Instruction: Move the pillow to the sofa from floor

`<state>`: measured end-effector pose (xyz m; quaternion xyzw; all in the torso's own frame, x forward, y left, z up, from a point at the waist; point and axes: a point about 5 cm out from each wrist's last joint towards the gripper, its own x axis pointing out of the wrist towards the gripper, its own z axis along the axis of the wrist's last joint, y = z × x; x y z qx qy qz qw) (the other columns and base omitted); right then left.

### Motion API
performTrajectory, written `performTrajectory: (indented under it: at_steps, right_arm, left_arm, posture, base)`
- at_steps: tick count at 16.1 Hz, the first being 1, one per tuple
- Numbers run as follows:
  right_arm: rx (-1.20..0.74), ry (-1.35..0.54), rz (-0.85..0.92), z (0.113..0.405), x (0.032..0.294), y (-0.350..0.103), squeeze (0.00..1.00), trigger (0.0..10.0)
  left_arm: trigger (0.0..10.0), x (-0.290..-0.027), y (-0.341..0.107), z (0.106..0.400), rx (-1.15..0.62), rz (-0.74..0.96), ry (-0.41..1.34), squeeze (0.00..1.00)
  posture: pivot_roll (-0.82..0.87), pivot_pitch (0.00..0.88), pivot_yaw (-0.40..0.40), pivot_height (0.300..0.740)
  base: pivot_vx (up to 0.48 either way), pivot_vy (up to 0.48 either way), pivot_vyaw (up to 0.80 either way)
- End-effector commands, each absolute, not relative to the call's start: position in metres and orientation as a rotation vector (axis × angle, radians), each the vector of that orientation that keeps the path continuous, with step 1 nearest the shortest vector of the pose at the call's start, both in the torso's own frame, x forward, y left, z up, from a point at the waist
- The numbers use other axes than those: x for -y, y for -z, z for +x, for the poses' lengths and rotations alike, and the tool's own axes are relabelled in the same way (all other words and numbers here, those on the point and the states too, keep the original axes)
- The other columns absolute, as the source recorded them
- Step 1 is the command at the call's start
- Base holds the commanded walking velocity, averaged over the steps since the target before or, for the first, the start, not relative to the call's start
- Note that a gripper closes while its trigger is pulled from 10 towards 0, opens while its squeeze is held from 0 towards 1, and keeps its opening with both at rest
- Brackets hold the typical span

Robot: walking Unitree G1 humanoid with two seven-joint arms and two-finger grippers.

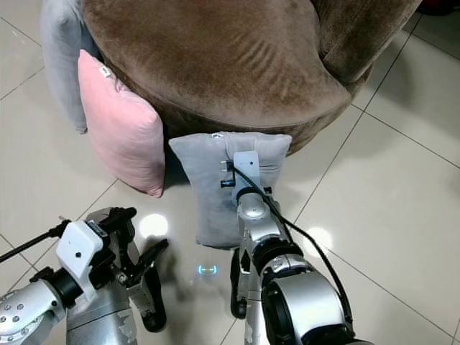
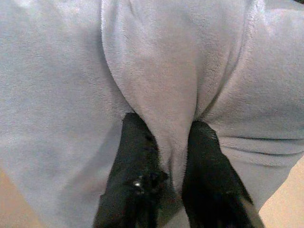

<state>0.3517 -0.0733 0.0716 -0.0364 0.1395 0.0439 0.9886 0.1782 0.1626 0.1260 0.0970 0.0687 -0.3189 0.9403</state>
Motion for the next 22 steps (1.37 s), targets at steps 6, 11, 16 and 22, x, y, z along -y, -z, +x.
performTrajectory:
  at_steps: [6,11,16,22]
  right_arm:
    - [-0.341,-0.218,-0.031,0.341,0.066,-0.057,0.00,0.0]
    - [-0.234,-0.594,0.057,0.325,0.045,-0.059,0.00,0.0]
    - [-0.056,-0.757,0.222,0.302,0.057,-0.078,0.00,0.0]
    - [0.359,-0.515,0.704,0.297,0.106,-0.202,0.00,0.0]
  left_arm:
    - [10.0,-0.158,-0.118,0.174,-0.185,0.170,0.704,0.00]
    - [10.0,-0.161,-0.117,0.182,-0.158,0.154,0.634,0.00]
    - [10.0,-0.174,-0.119,0.180,-0.130,0.157,0.531,0.00]
    - [10.0,-0.179,-0.133,0.188,-0.017,0.154,0.376,0.00]
  posture:
    - [0.08,0.320,-0.049,0.460]
    - [0.08,0.247,-0.053,0.460]
    - [0.08,0.181,-0.049,0.460]
    - [0.07,0.042,-0.050,0.460]
  base:
    - [0.000,0.000,0.00]
    - [0.000,0.000,0.00]
    - [0.000,0.000,0.00]
    - [0.000,0.000,0.00]
